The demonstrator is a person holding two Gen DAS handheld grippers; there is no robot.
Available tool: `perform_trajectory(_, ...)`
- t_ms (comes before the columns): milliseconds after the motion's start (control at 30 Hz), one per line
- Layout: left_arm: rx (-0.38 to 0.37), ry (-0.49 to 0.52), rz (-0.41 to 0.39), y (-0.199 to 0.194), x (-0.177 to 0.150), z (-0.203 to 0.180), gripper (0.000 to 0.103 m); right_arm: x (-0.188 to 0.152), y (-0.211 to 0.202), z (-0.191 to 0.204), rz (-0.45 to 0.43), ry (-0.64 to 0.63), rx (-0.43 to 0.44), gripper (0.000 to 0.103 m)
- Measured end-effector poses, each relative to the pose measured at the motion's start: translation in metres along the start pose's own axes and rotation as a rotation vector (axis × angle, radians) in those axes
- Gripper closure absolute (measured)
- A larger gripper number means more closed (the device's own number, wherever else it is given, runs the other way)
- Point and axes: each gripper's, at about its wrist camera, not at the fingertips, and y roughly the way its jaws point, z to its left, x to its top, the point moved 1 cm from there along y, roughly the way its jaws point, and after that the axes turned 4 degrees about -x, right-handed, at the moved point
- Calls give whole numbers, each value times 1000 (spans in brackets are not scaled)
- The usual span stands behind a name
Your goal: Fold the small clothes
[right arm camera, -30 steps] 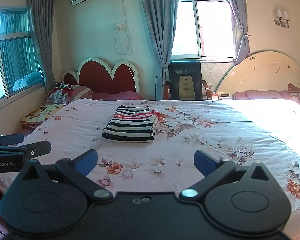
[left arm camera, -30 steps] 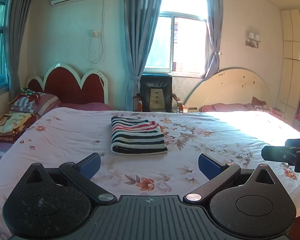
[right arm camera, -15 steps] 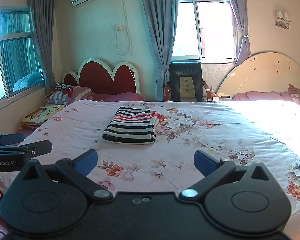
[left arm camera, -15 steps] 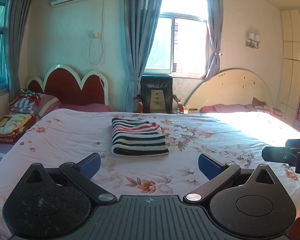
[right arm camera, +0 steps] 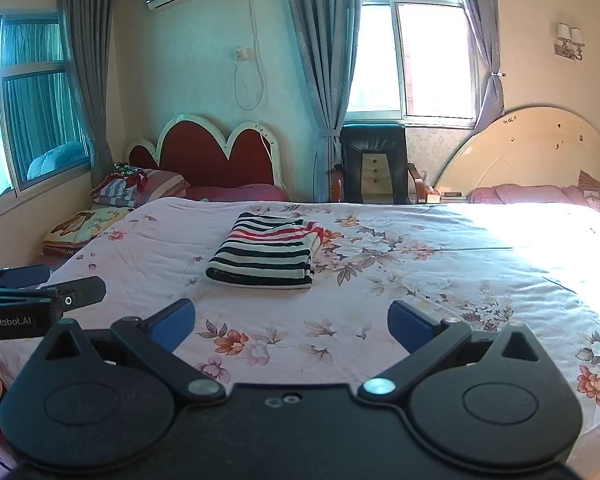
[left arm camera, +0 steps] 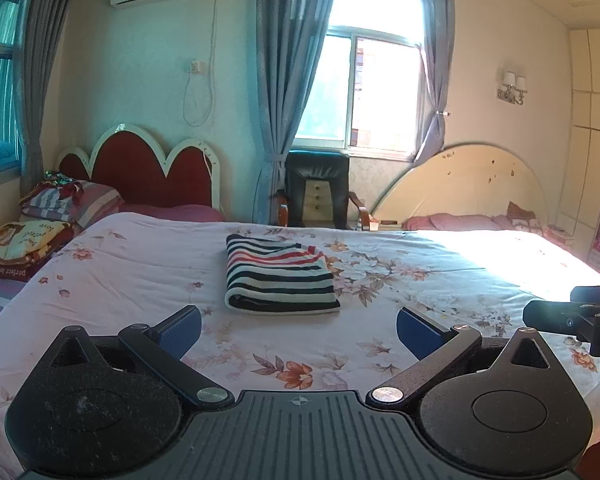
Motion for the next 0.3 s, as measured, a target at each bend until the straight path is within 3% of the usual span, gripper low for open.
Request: perform_trajectory(300, -5, 29, 1, 6, 0, -3, 0, 5, 6, 4, -2, -10, 22, 1)
